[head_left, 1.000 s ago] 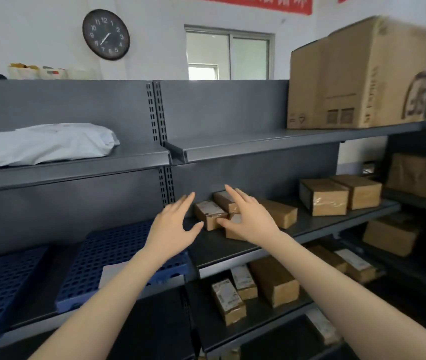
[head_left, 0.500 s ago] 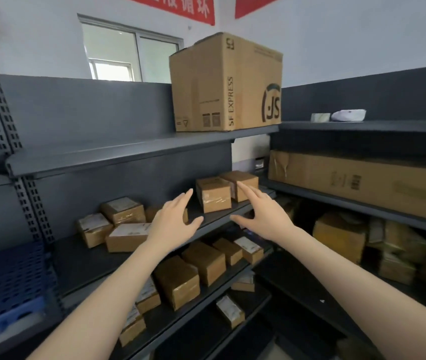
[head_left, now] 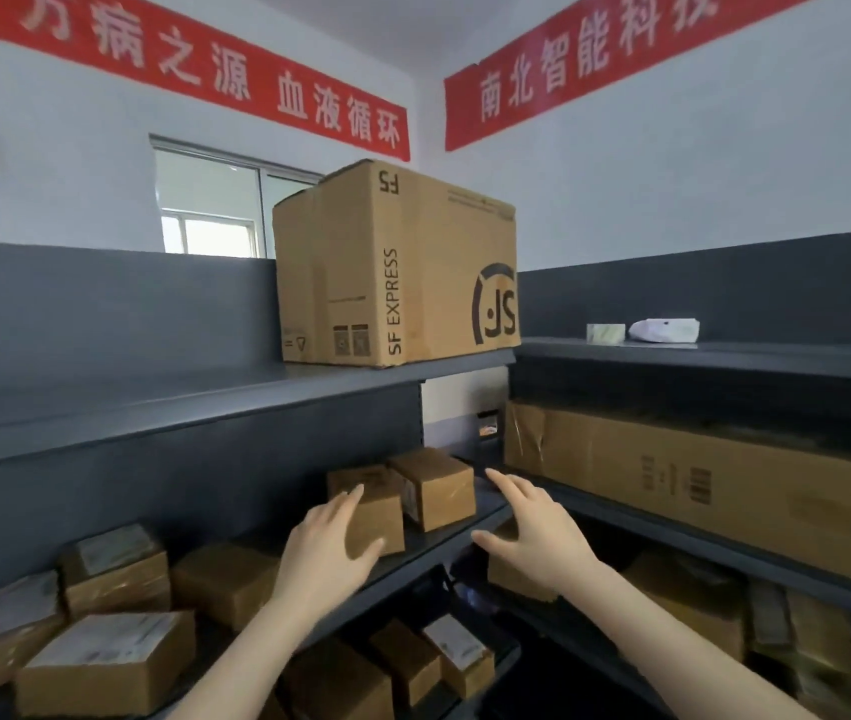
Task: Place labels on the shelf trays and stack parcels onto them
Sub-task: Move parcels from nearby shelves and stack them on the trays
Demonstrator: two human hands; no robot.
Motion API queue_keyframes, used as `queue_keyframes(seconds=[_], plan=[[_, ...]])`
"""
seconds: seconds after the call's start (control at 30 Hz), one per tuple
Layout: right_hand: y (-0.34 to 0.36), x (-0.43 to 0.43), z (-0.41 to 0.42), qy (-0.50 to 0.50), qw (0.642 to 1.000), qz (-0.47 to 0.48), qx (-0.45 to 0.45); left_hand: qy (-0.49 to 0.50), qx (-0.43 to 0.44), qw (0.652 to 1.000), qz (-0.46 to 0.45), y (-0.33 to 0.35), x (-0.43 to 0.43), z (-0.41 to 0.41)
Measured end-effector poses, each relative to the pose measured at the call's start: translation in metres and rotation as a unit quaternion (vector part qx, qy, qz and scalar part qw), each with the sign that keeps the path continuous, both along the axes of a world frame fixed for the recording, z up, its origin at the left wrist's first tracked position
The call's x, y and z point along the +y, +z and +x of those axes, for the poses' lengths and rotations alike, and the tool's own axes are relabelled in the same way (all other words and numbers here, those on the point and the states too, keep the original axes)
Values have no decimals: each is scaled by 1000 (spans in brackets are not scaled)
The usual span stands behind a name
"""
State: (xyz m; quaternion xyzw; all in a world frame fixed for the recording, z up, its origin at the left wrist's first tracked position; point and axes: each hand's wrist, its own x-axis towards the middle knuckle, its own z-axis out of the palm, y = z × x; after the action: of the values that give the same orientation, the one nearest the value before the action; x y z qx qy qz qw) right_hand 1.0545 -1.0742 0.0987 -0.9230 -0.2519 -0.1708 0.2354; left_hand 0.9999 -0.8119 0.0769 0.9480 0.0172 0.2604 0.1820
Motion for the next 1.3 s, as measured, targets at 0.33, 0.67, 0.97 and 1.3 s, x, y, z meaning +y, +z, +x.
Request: queue_keyframes(seconds=[0.33, 0.67, 0.97, 1.3], plan=[[5, 23, 123, 24, 999, -34, 15, 90, 32, 995, 27, -2, -27, 95], [-21, 47, 224, 39, 997, -54, 33, 197, 86, 976, 23, -7, -48, 149], [-50, 81, 278, 46, 995, -70, 60, 385, 103, 917, -23, -36, -40, 193], [-74, 119, 302, 29, 992, -46, 114, 464, 69, 869, -158, -72, -37, 227]])
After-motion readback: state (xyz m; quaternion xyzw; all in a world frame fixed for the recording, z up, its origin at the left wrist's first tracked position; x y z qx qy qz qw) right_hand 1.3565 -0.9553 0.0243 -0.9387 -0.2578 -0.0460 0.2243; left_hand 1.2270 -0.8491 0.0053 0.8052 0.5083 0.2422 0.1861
